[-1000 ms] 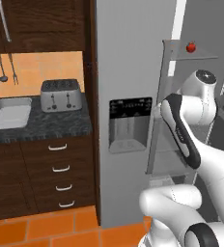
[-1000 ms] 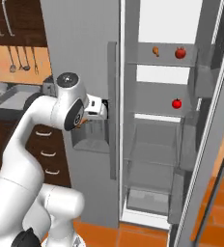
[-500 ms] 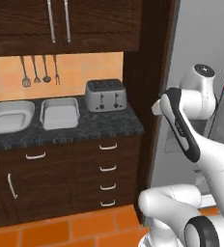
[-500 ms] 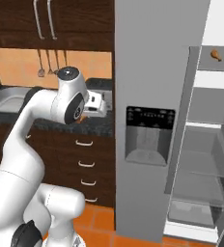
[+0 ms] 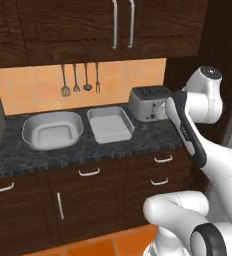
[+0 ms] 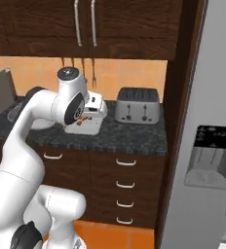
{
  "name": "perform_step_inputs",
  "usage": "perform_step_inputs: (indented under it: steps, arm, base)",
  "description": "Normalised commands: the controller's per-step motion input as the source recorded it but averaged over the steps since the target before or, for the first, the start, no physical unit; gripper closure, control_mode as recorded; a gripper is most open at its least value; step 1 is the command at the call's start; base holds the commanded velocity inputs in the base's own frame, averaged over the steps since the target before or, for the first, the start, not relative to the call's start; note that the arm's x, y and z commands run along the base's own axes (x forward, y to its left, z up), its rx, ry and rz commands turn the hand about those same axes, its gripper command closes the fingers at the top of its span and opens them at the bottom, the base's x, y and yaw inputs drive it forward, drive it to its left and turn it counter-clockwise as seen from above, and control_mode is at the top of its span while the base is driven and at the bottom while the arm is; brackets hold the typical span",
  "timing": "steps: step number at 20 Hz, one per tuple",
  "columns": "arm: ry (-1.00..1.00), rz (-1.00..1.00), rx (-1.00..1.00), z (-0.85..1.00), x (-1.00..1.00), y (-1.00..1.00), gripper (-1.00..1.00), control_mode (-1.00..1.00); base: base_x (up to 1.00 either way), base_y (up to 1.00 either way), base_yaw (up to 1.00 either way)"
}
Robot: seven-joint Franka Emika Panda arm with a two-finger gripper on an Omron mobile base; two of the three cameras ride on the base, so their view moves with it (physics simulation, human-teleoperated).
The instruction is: Place one tomato and one chicken drumstick in each tupperware on the nearby counter, to pack two identical lunches.
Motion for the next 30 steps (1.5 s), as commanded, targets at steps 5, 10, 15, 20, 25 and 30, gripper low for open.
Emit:
perform_step_inputs:
  steps: [5, 10, 15, 20, 25, 30]
  arm:
    - [0.0, 0.0, 0.0, 0.0, 0.0, 0.0, 1.0, 1.0]
    - [0.0, 0.0, 0.0, 0.0, 0.0, 0.0, 1.0, 1.0]
    - [0.01, -0.03, -0.01, -0.14, 0.05, 0.2, 1.0, -1.0]
    - [0.12, -0.04, 0.0, -0.8, 0.25, 0.62, 1.0, -1.0]
    - [0.09, 0.0, 0.04, -0.88, 0.38, 0.14, 1.0, -1.0]
    - [0.11, 0.0, 0.05, -0.78, 0.42, 0.17, 1.0, -1.0]
  base:
    - [0.63, 1.0, -0.18]
    - [0.66, 1.0, -0.18]
    - [0.37, 0.8, -0.14]
    - [0.0, 0.0, 0.0]
    - [0.0, 0.0, 0.0]
    - [0.0, 0.0, 0.0]
